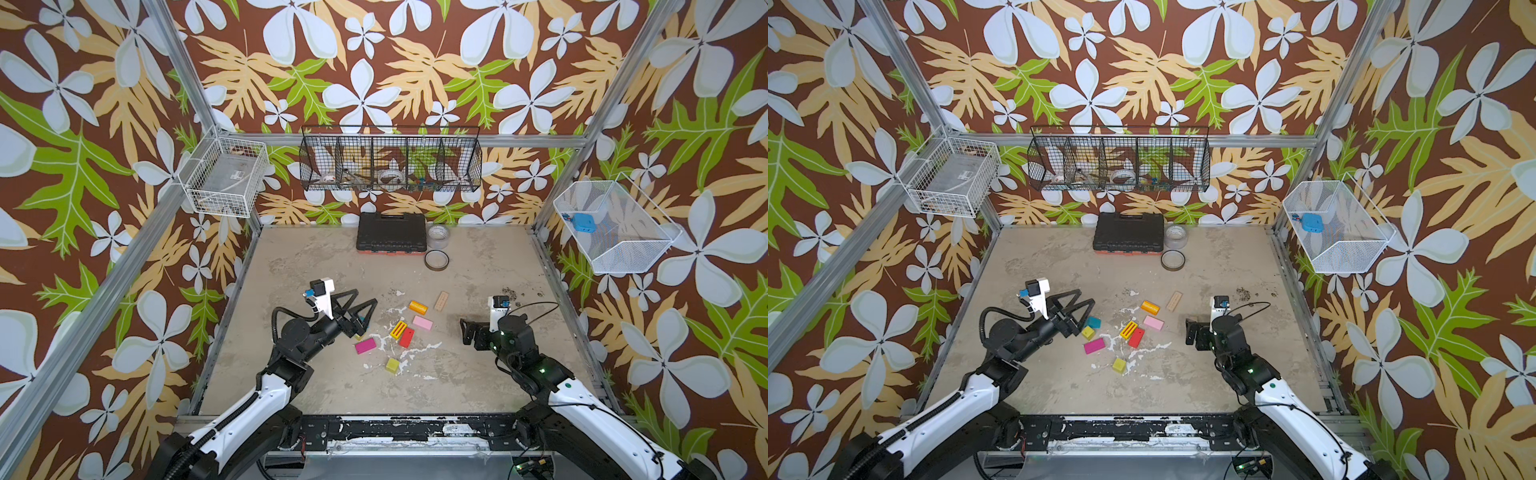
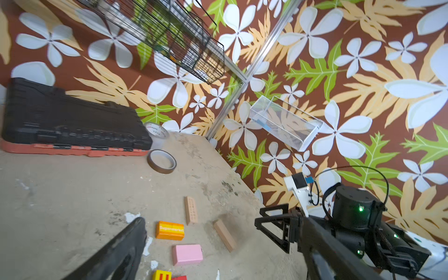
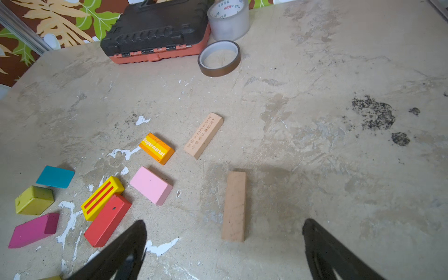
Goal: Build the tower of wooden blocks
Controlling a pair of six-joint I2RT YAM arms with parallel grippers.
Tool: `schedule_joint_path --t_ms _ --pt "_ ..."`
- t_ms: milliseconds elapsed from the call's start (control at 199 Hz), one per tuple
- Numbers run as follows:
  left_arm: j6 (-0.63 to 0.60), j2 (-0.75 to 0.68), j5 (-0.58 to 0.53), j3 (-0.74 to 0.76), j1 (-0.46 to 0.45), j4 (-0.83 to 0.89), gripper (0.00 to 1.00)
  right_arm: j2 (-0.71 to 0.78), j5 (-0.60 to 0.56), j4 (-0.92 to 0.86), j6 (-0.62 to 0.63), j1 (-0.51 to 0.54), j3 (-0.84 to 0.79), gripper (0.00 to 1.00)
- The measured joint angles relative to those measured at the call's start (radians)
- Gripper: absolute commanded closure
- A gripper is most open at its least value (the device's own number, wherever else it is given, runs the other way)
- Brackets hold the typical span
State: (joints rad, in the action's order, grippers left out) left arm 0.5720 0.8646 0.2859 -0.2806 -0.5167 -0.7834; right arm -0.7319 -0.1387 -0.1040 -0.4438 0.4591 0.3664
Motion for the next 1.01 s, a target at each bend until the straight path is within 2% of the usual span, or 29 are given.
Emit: schedule_joint_path --t_ms 166,442,573,644,709,1006 --pt "-0.093 0.092 -0.177 -0.013 -0.236 0.051 0.06 -0.001 0.005 0.005 0.003 0.000 -0.002 0.00" --pt "-0.190 0.460 -0.344 -0.204 -0.446 0.085 0.18 -0.065 -0.002 0.001 0.003 0.000 0.021 0.00" --pt "-0.215 0.609 -0.384 -0.319 -0.464 0.134 0.28 -0.062 -0.042 -0.005 -0.002 0.000 0.022 0.00" --pt "-0.219 0.686 -0.393 -0.385 -0.465 0.164 0.34 -0.059 -0.068 -0.013 -0.020 -0.003 0.024 0.06" --pt "-0.226 0.756 -0.393 -0.445 -0.466 0.200 0.36 -0.059 -0.084 -0.020 -0.025 -0.007 0.024 0.08" --pt "-0.219 0.998 -0.426 -0.699 -0.467 0.386 0.45 -0.039 -0.148 -0.050 -0.050 -0.013 0.028 0.08"
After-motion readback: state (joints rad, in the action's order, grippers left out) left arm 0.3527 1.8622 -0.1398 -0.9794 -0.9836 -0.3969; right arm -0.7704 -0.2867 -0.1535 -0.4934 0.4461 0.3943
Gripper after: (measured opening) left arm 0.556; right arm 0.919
